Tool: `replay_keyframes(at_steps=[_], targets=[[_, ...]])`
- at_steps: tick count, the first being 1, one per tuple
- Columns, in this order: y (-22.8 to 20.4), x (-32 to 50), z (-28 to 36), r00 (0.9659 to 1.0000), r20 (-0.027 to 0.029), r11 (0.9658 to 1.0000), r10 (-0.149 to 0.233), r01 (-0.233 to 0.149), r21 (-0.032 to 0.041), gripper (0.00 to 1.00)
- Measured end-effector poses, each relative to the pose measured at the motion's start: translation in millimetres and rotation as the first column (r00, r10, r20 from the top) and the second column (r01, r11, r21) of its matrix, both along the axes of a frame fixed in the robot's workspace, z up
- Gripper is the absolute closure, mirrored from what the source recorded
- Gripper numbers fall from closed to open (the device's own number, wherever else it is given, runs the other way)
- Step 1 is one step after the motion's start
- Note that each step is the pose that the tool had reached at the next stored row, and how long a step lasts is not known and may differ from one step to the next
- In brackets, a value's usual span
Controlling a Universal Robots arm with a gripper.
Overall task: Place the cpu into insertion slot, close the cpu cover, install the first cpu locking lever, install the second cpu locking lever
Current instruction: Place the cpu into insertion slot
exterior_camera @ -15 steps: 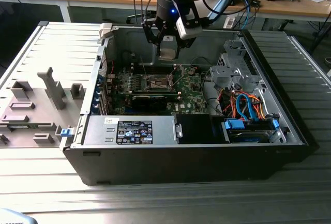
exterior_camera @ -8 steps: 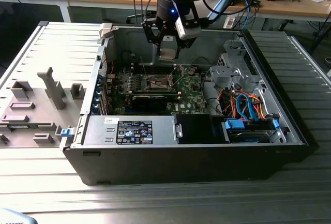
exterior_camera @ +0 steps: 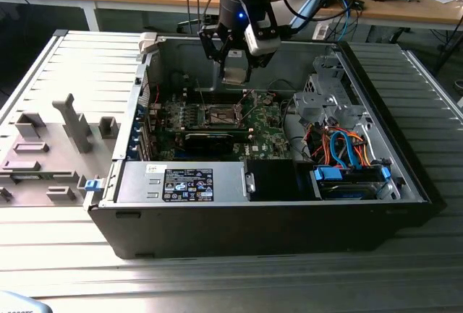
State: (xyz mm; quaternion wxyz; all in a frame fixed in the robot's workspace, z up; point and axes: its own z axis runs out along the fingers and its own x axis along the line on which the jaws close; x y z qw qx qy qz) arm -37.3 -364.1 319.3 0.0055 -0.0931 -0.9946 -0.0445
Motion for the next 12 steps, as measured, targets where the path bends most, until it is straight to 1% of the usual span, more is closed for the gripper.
replay_keyframes(at_steps=[12], targets=[[0.0, 0.0, -0.1, 0.9997, 0.0000, 0.9997, -0.024, 0.024, 0.0000, 0.46]])
